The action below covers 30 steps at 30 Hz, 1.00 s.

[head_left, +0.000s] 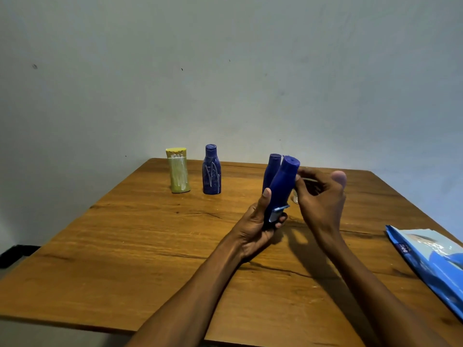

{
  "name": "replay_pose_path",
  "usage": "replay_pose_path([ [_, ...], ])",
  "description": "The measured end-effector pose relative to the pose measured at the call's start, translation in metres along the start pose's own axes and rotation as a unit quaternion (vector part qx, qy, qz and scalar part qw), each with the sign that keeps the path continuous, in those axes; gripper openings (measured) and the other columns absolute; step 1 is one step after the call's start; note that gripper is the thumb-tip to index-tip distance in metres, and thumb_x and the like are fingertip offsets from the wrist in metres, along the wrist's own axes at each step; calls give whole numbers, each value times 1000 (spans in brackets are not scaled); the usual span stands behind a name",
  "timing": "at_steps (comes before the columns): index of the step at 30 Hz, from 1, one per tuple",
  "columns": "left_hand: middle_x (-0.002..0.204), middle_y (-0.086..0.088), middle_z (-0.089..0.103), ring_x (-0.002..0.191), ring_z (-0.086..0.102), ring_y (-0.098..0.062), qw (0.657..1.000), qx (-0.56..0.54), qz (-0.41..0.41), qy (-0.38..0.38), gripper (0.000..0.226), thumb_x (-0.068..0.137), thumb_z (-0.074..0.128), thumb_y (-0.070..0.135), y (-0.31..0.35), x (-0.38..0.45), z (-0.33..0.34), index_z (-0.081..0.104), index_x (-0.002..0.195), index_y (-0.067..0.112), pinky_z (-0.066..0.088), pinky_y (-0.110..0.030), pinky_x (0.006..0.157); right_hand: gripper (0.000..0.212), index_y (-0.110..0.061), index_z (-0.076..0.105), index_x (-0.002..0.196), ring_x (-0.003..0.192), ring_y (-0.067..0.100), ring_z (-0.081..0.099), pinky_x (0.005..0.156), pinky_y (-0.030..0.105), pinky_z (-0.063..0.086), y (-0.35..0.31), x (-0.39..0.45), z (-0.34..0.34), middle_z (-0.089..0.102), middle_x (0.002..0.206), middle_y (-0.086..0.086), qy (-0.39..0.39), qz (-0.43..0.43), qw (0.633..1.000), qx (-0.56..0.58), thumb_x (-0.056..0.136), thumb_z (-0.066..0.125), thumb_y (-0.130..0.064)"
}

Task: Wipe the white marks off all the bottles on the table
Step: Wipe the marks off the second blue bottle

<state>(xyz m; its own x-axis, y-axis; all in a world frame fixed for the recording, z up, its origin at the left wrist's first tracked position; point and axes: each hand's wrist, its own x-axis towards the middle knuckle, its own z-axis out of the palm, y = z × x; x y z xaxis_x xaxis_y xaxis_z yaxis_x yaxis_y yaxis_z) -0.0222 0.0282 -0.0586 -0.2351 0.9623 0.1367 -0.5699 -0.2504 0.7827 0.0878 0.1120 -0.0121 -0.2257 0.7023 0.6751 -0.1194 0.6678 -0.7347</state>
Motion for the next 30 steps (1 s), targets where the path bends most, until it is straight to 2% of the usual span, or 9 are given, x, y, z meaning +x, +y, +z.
replay_pose_path([
  [5,102,-8,63,75,54,-13,1000,26,8,-6,90,61,90,61,2,-2,2,59,126,7,42,-24,67,19,-12,73,114,99,0,71,79,11,55,-31,24,3,75,105,-3,17,-67,997,40,95,72,-12],
  [9,101,-8,63,74,54,-12,1000,3,11,-7,94,59,90,61,4,-3,2,57,128,5,44,-22,65,19,-9,72,115,102,3,71,80,14,56,-34,18,5,74,107,-3,46,-74,995,55,97,69,-13],
  [12,101,-9,62,74,52,-13,1000,-17,12,-6,92,61,90,61,3,-2,3,58,128,6,43,-22,64,17,-11,71,113,104,3,70,83,17,57,-36,17,1,73,110,2,30,-111,992,47,96,69,-10],
  [15,104,-11,61,74,52,-13,999,-28,19,-6,92,62,89,61,3,-1,0,59,129,6,44,-22,64,18,-11,74,110,104,10,69,86,24,58,-40,22,-6,71,109,7,-1,-202,979,-19,93,71,-5],
  [17,106,-12,60,75,53,-14,999,-39,19,-1,95,60,91,60,4,-1,-1,58,130,6,46,-23,64,19,-5,76,109,105,15,67,87,21,56,-43,26,-11,70,109,11,-30,-259,962,-78,91,70,-4],
  [19,108,-14,60,77,54,-15,998,-54,18,5,95,57,93,57,4,-1,0,60,129,5,48,-24,66,21,-3,76,110,105,16,65,88,18,55,-48,30,-15,70,111,14,-65,-298,944,-124,92,67,-9],
  [22,115,-18,59,86,54,-19,996,-87,12,18,92,52,98,49,5,-1,0,63,125,5,53,-27,71,23,-1,75,110,106,24,66,87,24,56,-54,35,-15,69,113,18,-103,-348,912,-191,92,63,-10],
  [25,113,-16,60,84,55,-18,997,-73,12,20,97,51,98,51,6,-2,2,61,127,5,52,-25,68,23,-2,75,109,104,22,66,86,26,56,-53,42,-14,69,112,17,-118,-338,913,-198,92,63,-9],
  [30,109,-13,60,75,55,-14,999,-28,27,22,91,51,95,57,6,-3,1,65,121,7,48,-23,65,21,-4,75,110,103,9,60,89,7,49,-49,39,-15,70,110,14,-92,-292,933,-188,90,68,-3],
])
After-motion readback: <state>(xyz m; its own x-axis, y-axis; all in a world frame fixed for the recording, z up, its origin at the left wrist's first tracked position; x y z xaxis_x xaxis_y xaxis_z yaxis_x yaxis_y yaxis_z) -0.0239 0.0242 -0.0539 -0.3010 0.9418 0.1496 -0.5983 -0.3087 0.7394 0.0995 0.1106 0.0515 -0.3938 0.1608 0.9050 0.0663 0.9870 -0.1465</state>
